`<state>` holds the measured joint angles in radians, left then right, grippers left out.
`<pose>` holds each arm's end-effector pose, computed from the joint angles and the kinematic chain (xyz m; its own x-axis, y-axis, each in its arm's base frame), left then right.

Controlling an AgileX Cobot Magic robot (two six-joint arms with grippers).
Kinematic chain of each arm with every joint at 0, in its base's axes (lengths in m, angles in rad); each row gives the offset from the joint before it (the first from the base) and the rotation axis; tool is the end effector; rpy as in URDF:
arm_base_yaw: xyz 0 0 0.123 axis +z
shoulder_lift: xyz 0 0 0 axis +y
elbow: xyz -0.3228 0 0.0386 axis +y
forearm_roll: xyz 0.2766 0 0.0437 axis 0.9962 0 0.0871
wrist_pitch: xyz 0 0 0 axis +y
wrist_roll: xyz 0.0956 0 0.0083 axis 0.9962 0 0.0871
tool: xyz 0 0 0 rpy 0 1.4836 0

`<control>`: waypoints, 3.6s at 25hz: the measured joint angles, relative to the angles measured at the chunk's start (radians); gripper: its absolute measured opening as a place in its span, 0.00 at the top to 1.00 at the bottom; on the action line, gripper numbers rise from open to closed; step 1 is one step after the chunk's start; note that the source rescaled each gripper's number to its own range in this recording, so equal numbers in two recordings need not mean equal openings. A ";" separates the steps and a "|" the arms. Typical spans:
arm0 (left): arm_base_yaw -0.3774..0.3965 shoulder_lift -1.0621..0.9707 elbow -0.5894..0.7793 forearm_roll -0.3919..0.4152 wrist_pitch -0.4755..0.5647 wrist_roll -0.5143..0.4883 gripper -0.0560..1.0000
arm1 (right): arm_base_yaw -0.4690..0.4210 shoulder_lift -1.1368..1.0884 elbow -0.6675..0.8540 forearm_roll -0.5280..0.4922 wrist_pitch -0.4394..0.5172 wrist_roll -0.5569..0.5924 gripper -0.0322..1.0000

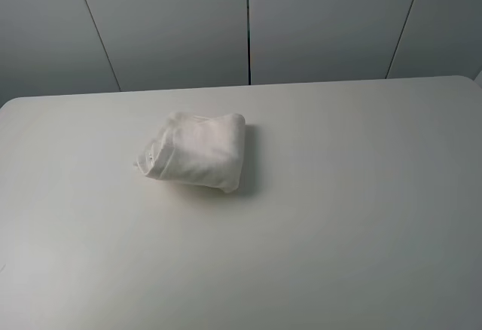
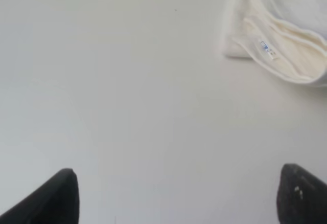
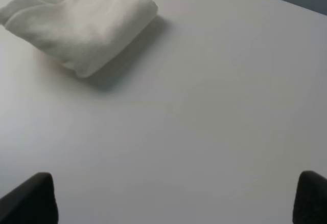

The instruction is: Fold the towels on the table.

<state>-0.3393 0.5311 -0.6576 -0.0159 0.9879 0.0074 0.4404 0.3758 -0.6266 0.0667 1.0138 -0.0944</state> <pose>0.0738 -0.0274 0.3309 -0.6597 0.2314 -0.7150 0.3409 0.9401 -0.0102 0.0391 0.0244 0.3285 -0.5366 -0.3181 -0.7816 -0.4981 0.8670 -0.0108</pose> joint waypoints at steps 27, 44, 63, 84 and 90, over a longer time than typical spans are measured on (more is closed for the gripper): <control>0.000 -0.531 0.146 -0.043 0.092 -0.002 0.01 | 0.000 -0.376 0.112 0.027 0.084 0.000 0.00; 0.216 -0.531 0.146 -0.020 0.092 -0.031 0.01 | -0.260 -0.376 0.112 0.023 0.084 0.008 0.00; 0.164 -0.531 0.146 -0.023 0.092 -0.031 0.01 | -0.261 -0.376 0.112 0.023 0.084 0.008 0.00; 0.164 -0.531 0.146 -0.023 0.092 -0.024 0.01 | -0.261 -0.376 0.112 0.023 0.084 0.008 0.00; 0.164 -0.531 0.146 -0.023 0.092 -0.024 0.01 | -0.261 -0.376 0.112 0.023 0.084 0.008 0.00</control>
<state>-0.1756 0.0000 -0.5116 -0.0384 1.0799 -0.0163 0.1793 -0.0003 -0.5143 0.0900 1.0976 -0.0861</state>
